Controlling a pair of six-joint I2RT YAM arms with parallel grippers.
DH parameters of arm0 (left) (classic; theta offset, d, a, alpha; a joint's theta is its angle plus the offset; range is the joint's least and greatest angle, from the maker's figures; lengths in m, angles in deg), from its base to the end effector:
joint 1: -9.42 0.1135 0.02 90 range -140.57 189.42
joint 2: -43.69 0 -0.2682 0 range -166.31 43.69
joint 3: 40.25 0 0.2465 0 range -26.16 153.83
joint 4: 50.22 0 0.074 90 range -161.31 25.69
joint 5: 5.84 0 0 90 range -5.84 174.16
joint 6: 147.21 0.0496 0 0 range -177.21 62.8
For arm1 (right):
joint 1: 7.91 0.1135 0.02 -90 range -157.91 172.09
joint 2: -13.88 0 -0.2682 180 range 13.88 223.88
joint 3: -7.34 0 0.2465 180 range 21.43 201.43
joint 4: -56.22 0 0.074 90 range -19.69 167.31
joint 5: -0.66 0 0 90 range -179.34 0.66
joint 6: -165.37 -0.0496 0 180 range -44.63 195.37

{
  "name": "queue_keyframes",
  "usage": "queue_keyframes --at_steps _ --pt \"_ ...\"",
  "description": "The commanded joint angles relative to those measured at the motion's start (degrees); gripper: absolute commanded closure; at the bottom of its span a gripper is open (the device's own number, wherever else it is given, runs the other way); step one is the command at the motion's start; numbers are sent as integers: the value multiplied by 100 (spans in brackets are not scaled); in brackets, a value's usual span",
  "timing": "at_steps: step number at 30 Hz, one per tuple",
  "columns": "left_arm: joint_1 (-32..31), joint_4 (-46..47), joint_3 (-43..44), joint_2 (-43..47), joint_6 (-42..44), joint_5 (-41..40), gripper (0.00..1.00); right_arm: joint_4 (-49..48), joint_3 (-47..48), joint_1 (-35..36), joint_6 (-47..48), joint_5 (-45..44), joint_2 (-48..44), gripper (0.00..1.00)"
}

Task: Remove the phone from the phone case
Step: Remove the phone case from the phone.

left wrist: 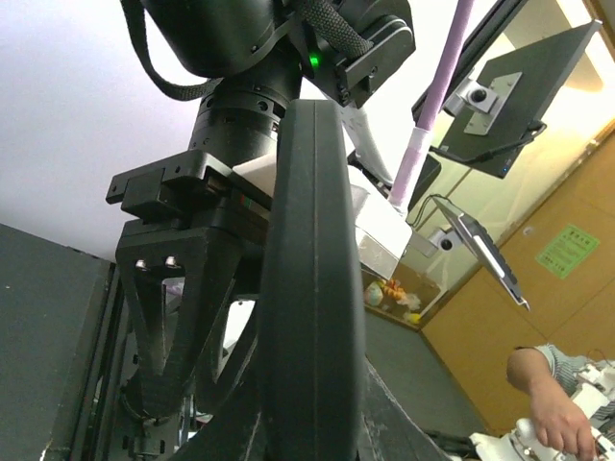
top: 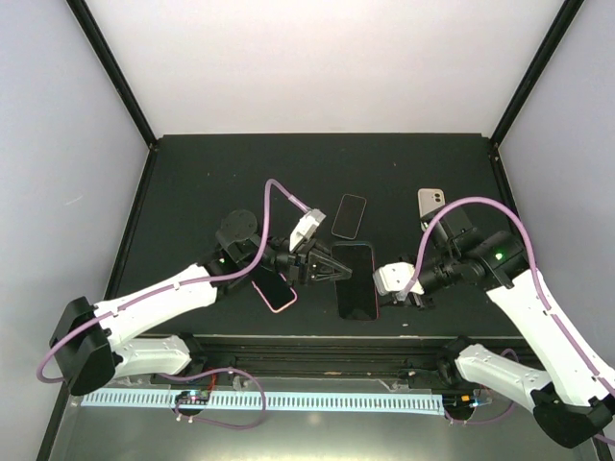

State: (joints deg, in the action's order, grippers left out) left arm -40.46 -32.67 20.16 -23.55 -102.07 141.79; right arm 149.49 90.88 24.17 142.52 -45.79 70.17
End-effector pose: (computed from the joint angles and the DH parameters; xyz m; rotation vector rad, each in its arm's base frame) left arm 0.1354 -0.2257 0.3502 1.0871 1.4911 -1.9379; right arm 0.0962 0.1006 0.3490 -1.9759 1.4112 0.7667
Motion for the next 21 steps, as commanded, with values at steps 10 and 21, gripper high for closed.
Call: queue_keyframes --at_steps 10,21 --pt "-174 -442 68 771 767 -330 98 -183 147 -70 -635 750 226 43" --pt "-52 -1047 -212 1251 1732 -1478 99 -1282 -490 -70 -2452 977 -380 48"
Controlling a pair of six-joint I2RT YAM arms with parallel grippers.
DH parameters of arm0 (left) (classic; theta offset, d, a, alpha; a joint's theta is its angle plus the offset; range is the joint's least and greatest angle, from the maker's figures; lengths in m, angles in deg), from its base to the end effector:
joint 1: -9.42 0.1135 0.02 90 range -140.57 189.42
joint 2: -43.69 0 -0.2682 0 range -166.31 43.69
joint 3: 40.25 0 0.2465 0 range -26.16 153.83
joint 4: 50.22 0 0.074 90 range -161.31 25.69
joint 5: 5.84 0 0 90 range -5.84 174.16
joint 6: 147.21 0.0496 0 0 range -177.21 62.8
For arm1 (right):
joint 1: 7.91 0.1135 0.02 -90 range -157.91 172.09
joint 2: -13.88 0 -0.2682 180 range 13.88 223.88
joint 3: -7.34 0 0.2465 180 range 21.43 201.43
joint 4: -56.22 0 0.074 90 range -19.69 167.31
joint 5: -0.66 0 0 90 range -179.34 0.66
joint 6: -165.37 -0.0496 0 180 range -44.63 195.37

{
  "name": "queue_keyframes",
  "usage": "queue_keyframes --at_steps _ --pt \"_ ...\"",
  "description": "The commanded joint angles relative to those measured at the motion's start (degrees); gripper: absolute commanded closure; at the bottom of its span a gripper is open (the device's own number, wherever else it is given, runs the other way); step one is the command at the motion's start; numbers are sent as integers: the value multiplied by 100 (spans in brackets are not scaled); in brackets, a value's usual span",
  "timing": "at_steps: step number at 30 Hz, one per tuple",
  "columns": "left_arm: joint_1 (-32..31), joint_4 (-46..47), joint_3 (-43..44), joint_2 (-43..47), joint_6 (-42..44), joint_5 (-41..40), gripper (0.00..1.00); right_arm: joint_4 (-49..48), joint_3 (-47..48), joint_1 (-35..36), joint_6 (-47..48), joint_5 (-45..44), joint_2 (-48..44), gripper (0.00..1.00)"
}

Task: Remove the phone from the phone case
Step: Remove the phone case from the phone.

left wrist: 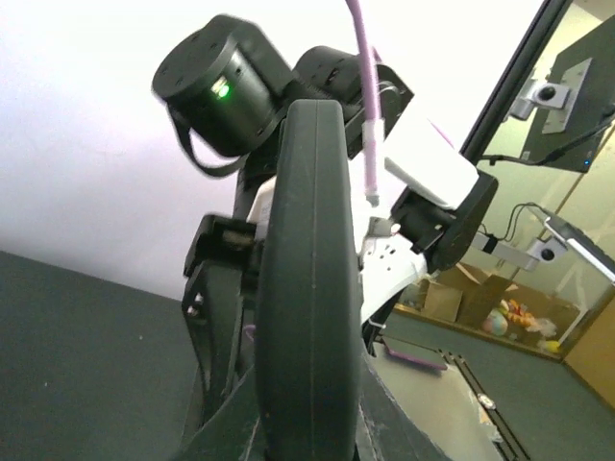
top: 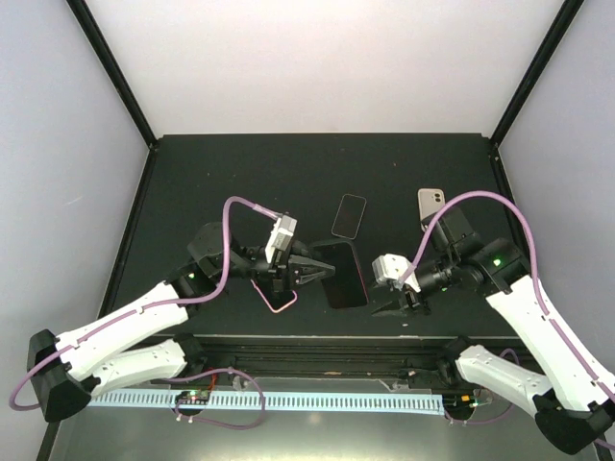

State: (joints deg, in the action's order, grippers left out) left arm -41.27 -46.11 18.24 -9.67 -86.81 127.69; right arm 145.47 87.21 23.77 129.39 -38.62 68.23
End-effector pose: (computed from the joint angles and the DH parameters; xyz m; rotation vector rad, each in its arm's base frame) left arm 0.1091 -0.1872 0.3684 0.9875 1.3746 -1.6291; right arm 0.0928 0.1024 0.3431 -1.7939 1.5506 0.9894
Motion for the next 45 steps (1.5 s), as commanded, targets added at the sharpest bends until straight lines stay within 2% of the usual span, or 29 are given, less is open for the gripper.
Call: queue_keyframes --at_steps 1,8,17,20,22,27,34,35,37,38,41,43,45 --pt "25 302 0 -173 204 15 98 -985 -126 -30 -1219 304 -194 50" --pt "33 121 46 -104 292 139 98 -1203 68 -30 -1411 313 -110 65" --pt "31 220 182 -176 130 757 98 -1190 115 -30 -1060 -427 -29 69" --pt "34 119 285 -197 113 927 99 -378 179 -30 121 -171 77 62" --pt "33 50 336 -205 98 1031 98 -93 237 -30 389 -116 132 61" --pt "34 71 337 -238 -4 1269 98 -166 321 -30 292 -198 160 61" --pt "34 471 116 -289 -272 1244 98 -845 212 -30 -438 -37 107 62" --pt "34 496 81 -262 -269 1184 99 -852 196 -30 -487 51 111 61" --pt "34 469 33 -160 -187 890 98 -606 177 -30 -221 331 101 49" --pt "34 317 8 -73 -49 599 98 -460 153 -25 -57 467 82 42" --pt "34 168 -132 255 226 -303 98 -155 38 -35 233 706 -14 34" --pt "41 421 -329 377 183 -490 98 -164 -25 -31 142 715 -57 35" --pt "50 514 -331 346 141 -411 98 -274 -28 -26 -186 672 -25 43"
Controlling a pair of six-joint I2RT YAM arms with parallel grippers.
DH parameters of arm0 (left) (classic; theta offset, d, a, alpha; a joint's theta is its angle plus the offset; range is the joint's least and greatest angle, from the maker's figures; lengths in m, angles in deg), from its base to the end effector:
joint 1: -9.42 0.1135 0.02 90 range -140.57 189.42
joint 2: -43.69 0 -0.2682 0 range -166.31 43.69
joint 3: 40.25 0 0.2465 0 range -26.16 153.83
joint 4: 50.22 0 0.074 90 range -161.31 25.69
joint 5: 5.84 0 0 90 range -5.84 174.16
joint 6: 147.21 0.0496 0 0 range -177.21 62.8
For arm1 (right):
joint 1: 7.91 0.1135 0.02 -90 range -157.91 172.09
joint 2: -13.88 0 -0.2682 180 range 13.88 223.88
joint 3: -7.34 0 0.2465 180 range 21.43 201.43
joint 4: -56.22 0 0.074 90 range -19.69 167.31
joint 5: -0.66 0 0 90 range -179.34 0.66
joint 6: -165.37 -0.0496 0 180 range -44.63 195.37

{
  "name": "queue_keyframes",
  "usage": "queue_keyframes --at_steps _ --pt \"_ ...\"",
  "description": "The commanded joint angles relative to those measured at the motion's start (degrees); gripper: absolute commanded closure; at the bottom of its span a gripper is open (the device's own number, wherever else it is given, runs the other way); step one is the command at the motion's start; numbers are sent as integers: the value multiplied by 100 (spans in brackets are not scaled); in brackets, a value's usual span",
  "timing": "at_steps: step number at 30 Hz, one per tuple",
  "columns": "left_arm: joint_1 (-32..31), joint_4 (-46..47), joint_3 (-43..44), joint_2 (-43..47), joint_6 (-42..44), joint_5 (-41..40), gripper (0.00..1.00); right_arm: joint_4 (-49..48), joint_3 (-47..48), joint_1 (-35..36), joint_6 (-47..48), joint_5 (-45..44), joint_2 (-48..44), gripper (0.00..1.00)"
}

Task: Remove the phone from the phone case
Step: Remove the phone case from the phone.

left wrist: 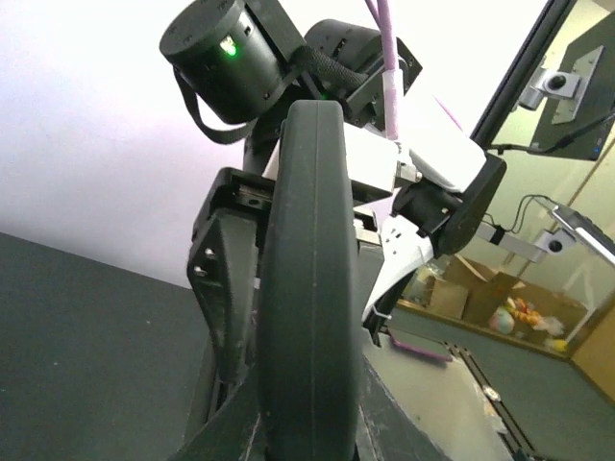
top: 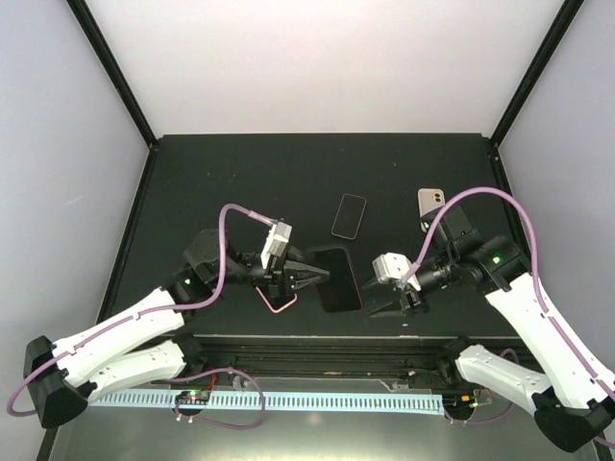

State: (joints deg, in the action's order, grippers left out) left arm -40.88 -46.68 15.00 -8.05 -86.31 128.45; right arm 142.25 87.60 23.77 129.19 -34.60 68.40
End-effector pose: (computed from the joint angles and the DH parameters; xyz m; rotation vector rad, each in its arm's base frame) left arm 0.1066 -0.1826 0.3526 0.9996 1.4107 -1.6267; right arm 0.0955 0.1065 0.3498 -1.7687 1.4545 1.0371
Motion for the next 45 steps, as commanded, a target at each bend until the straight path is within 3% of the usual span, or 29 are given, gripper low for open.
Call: queue_keyframes --at_steps 1,8,13,19,27,34,45 --pt "12 577 19 128 78 -418 98 17 -36 -30 -286 277 -4 48" --pt "21 663 67 -57 -43 -176 99 -164 106 -30 -570 311 128 62" --pt "21 647 88 -37 -43 -151 98 -350 115 -30 -770 237 94 65" --pt "24 819 121 -142 -252 263 98 -941 -40 -30 -1085 -569 11 73" --pt "20 1445 312 -502 -1039 1359 98 -188 322 -28 208 -857 178 68" --pt "3 1893 105 -452 -1439 1485 98 -274 318 -30 366 -924 183 68" --pt "-6 1870 128 -438 -1519 1560 98 -241 156 -28 613 -1306 298 66"
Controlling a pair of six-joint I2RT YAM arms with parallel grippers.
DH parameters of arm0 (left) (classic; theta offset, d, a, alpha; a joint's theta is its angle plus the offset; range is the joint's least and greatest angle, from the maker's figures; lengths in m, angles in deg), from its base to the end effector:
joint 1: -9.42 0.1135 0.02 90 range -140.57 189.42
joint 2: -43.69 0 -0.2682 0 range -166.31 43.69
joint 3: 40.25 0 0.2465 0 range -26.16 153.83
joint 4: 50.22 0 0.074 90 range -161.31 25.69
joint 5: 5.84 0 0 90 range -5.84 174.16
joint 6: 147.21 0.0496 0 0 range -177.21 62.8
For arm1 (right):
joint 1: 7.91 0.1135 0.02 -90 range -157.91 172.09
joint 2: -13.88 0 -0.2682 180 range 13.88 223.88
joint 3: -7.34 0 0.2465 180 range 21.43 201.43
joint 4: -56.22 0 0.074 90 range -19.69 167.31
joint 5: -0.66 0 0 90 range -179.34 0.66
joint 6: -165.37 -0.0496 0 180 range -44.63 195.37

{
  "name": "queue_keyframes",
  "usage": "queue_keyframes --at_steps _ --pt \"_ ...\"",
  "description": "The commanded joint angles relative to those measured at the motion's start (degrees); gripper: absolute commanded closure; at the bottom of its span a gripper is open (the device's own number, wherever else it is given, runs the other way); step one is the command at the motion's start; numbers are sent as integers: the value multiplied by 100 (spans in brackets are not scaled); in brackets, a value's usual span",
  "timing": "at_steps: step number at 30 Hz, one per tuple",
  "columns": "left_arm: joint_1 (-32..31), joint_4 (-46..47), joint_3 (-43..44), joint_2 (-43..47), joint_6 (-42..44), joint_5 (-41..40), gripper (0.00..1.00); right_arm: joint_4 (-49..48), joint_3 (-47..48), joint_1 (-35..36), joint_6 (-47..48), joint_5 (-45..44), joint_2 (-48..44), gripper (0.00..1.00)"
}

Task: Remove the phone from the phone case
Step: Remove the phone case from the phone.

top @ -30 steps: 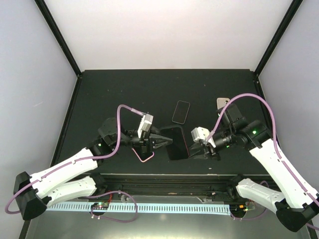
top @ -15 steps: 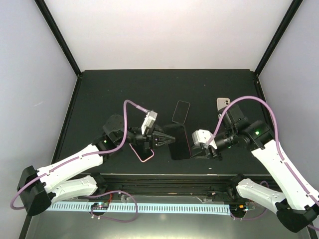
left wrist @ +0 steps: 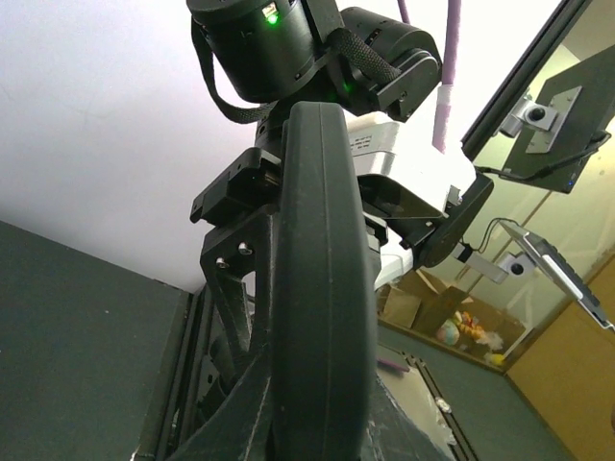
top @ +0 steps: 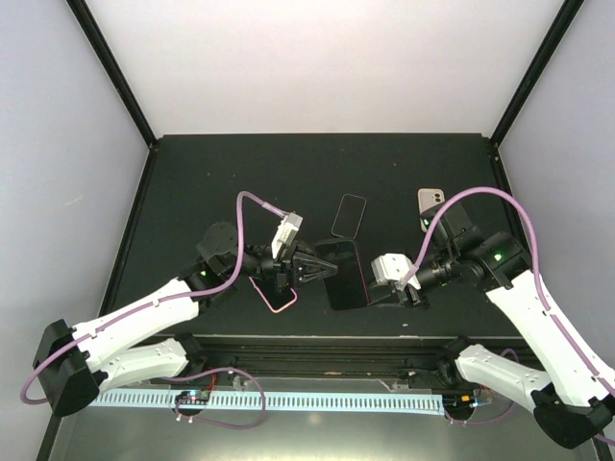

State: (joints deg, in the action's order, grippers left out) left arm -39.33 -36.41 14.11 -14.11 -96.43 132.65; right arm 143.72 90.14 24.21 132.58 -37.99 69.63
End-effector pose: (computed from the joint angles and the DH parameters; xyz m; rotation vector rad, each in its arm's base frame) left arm 0.1226 -0.1961 0.3449 0.9530 1.4594 -1.7745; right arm 0.0983 0.1074 0.3560 -1.8208 1.4282 0.9458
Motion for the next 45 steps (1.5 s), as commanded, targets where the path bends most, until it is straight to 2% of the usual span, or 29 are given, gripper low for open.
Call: queue_keyframes --at_steps 1,11,23,29,32,35,37,39,42,45 --pt "-169 854 224 146 -516 1146 98 -376 -121 -74 286 -1003 188 66" --pt "-222 1054 248 41 -647 1191 98 -404 -110 -74 244 -829 141 63" --pt "-231 936 244 87 -618 1122 99 -282 -118 -74 514 -1077 59 57" --pt "-249 893 237 105 -604 1087 98 -518 43 -74 -156 -991 101 57" --pt "-255 762 199 147 -506 984 99 -522 130 -74 -391 -664 128 57" --pt "-253 539 200 217 -296 815 98 33 190 -73 155 -17 107 45" --pt "-249 313 222 313 -96 605 98 297 160 -70 469 177 53 36" --pt "-230 -25 244 466 164 245 99 524 142 -70 667 234 2 32" --pt "-209 -198 176 685 391 -241 98 524 42 -66 508 290 -58 30" --pt "-195 -16 125 653 338 -310 98 141 -50 -65 -135 422 -93 33"
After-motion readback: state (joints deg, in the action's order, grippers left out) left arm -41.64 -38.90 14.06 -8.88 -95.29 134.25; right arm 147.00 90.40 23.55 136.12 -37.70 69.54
